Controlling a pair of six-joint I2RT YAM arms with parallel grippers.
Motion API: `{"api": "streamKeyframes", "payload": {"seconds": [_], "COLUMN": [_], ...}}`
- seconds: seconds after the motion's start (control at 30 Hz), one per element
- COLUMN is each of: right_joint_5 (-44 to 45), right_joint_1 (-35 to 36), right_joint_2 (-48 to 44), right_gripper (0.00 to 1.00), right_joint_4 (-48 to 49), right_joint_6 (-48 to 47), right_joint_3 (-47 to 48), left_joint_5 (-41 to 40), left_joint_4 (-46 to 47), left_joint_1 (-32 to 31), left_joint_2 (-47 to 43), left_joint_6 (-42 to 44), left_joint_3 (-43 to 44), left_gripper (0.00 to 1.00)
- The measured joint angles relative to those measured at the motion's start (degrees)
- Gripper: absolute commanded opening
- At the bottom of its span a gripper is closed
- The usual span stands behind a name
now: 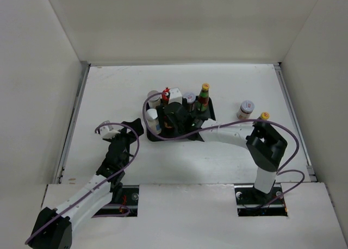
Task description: Organize the condiment bottles
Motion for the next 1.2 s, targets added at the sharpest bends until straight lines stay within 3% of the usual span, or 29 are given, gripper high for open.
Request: {"api": "streamKeyframes", "payload": {"seconds": [0.17, 0.3, 0.37, 0.47, 0.53, 0.63, 0.73, 0.8, 1.2], "right_joint_5": [0.61, 0.94, 1.49, 3.06, 4.87, 9.57, 15.02, 17.94, 23.67], "right_joint_1": [-0.09, -0.39, -1.44, -6.36, -10.97, -17.81, -23.56, -26.38, -32.41], "right_joint_2": [-5.35, -17.51, -25.40, -38.14, -45.29, -53.44, -57.83, -58.77, -53.94], "right_gripper": [1.00, 0.93, 0.80, 0.42, 0.31, 0.35, 0.61, 0.73, 0.77], "right_joint_4": [0.31, 0.42, 0.66, 0.72, -0.44, -5.01, -11.06, -14.12, -23.43], "right_joint_6": [0.57, 0.85, 1.07, 1.75, 2.54, 3.17, 3.52, 3.32, 5.57], "right_joint_3": [-2.16, -7.54, -11.23, -17.94, -21.59, -24.79, -25.81, -26.12, -28.72], "left_joint_5": [0.00, 0.02, 0.02, 0.04, 0.04, 0.09, 0.09, 0.09, 0.11], "left_joint_4": [-0.04, -0.04, -0.02, -0.04, -0.02, -0.02, -0.02, -0.02, 0.00], "left_joint_1": [0.02, 0.02, 0.00, 0.00, 0.00, 0.00, -0.02, -0.02, -0.15], "left_joint_2": [0.00, 0.02, 0.00, -0.04, -0.04, 0.09, 0.11, 0.11, 0.44], "left_joint_6": [0.00, 0.00, 0.00, 0.00, 0.00, 0.00, 0.00, 0.00, 0.00], "left_joint_3": [0.00, 0.00, 0.00, 0.00, 0.00, 0.00, 0.00, 0.00, 0.00], "left_gripper": [1.00, 1.00, 1.00, 1.00, 1.00, 1.00, 1.00, 1.00, 1.00]}}
